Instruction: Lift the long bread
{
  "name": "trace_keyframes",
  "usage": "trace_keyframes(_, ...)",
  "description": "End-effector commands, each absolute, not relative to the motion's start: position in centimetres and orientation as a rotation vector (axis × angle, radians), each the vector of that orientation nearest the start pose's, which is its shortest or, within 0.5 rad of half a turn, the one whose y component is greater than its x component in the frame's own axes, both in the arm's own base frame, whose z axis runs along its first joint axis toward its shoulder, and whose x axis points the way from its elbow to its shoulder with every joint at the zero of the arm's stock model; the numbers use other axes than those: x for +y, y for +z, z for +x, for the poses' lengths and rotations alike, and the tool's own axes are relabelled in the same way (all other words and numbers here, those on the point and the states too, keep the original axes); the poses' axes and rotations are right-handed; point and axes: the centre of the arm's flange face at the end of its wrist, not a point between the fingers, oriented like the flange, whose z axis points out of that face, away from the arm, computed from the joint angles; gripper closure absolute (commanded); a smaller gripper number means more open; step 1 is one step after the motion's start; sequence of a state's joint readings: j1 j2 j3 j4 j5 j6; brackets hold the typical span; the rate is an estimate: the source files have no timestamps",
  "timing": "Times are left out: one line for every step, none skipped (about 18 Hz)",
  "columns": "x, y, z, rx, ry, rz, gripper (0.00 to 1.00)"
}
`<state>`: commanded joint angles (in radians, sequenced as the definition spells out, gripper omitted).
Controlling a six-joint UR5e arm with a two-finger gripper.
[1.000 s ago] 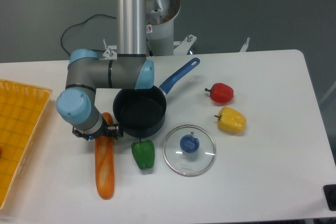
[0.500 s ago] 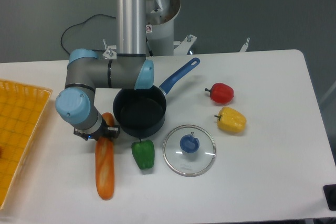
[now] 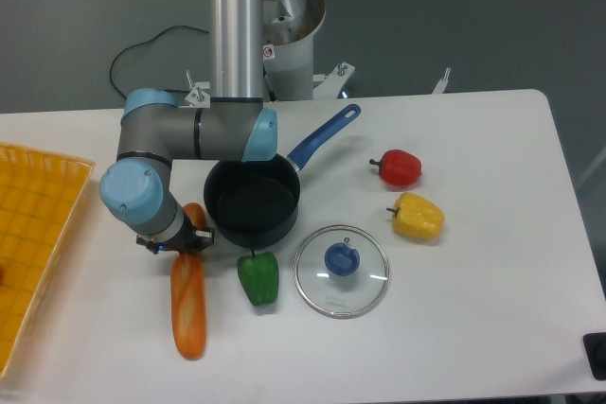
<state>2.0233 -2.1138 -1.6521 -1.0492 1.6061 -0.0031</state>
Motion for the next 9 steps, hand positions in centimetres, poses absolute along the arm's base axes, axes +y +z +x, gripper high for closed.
trace_keyframes(62.1,18.9,-15.8,-0.731,0.019,-3.165,1.00)
trace_keyframes(62.2,19.2,-15.8,-0.727,0.024,-3.160,1.00)
trace_keyframes(62.2,19.6,-15.8,-0.721,0.028,-3.157,1.00)
trace_keyframes(62.4,19.9,-15.3,-0.694,0.030,-3.157,1.00)
trace_keyframes(62.8,20.3,-15.3,-0.683,0.030,-3.153,1.00)
trace_keyframes(63.1,20.8,-15.3,-0.679,0.035,-3.145,1.00)
trace_keyframes(63.3,21.0,-15.4,-0.678,0.037,-3.140,1.00)
trace_keyframes(63.4,21.4,-15.4,-0.677,0.040,-3.133,1.00)
trace_keyframes(63.4,22.0,-15.5,-0.670,0.043,-3.124,1.00)
